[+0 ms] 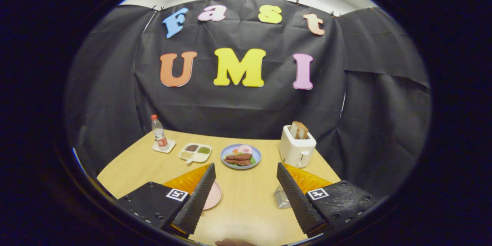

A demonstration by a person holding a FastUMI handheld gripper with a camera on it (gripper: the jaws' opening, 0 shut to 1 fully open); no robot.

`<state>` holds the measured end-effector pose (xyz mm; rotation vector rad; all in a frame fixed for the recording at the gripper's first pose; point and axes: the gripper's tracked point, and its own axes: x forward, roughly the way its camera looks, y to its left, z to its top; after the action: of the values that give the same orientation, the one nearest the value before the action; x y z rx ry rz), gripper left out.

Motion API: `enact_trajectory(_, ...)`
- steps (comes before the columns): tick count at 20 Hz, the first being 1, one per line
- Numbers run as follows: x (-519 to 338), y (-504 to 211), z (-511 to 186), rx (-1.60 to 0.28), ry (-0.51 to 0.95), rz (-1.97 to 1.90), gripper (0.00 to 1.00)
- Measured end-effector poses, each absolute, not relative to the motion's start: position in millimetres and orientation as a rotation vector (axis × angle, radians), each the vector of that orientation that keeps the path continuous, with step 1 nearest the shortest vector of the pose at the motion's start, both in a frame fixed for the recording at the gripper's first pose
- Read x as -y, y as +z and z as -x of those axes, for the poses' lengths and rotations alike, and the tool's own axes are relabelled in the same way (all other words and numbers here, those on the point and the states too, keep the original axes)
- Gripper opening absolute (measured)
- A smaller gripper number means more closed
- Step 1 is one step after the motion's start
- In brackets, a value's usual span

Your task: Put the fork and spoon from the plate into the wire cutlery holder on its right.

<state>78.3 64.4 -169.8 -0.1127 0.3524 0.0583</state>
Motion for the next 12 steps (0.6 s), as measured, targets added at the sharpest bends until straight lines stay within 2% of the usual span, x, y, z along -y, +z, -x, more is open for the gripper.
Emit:
enact_trajectory(6,-108.9,-283.6,-100.0,-0.608,0.111,0.118,0.94)
enact_trajectory(10,-132.5,-347.6,-105.6,-0.772,0.096,0.106,0.93)
enact_trajectory(12,-143.9,-366.0,-110.2,-0.814,0.093,0.106,0.89)
